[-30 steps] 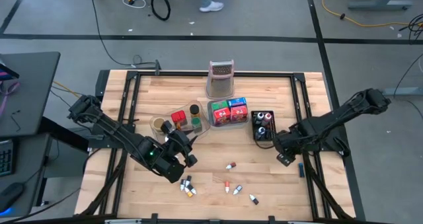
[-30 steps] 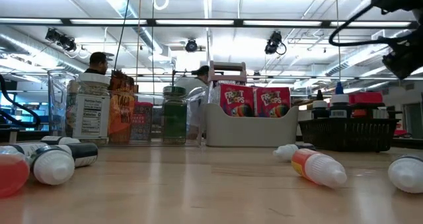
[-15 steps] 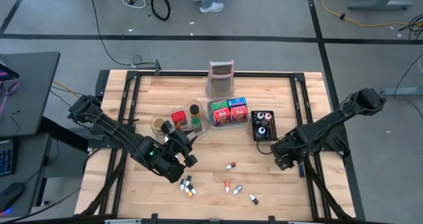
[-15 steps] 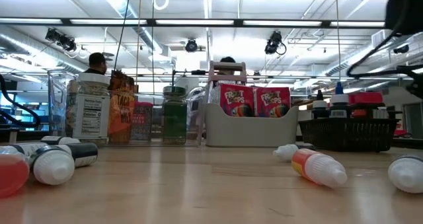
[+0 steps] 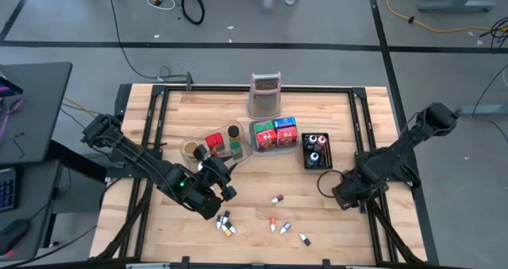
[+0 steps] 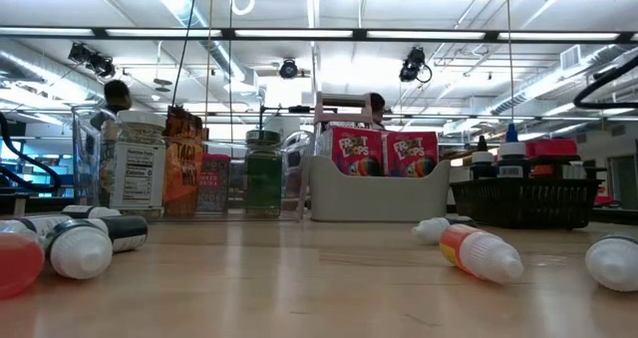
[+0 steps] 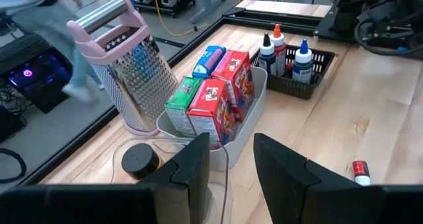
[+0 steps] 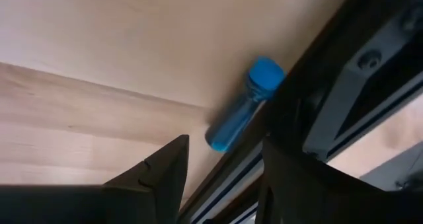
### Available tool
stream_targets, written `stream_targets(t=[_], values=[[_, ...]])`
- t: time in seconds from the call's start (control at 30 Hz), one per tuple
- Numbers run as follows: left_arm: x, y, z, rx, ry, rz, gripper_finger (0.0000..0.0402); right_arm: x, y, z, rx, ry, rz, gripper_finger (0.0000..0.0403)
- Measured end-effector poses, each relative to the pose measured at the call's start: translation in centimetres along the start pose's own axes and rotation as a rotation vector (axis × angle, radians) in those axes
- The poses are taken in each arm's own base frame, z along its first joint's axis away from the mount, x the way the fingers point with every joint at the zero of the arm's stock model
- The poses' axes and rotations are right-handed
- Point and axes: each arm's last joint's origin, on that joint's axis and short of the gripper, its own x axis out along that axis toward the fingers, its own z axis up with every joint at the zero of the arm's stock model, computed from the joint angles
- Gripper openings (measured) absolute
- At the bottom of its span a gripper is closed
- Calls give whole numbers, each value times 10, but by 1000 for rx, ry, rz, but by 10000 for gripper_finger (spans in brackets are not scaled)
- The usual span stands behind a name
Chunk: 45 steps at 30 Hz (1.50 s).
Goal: Pick & Place Kitchen Items
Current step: Put the small blue food coloring bottle into the black basket
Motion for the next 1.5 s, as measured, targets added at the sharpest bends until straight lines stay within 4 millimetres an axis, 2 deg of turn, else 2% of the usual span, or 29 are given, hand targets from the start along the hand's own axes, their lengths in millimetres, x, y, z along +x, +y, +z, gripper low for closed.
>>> stream_targets(t=[0.2, 0.5, 0.9, 1.03, 1.33, 1.5], values=[[0, 0, 0, 0, -5, 5, 126, 6, -2, -4, 63, -19, -5, 204], [1, 1, 1, 28, -18, 22, 126, 38, -11, 16, 17, -13, 74, 203], [12, 7, 5, 36, -26, 75, 126, 40, -12, 17, -9, -41, 75, 201], [13, 8, 6, 54, -22, 79, 126, 40, -12, 17, -11, -41, 76, 171], [19, 11, 8, 70, -17, 98, 126, 37, -7, 15, -77, -76, 115, 64], [20, 11, 8, 66, -16, 102, 126, 30, 0, 12, -121, -172, 166, 42]])
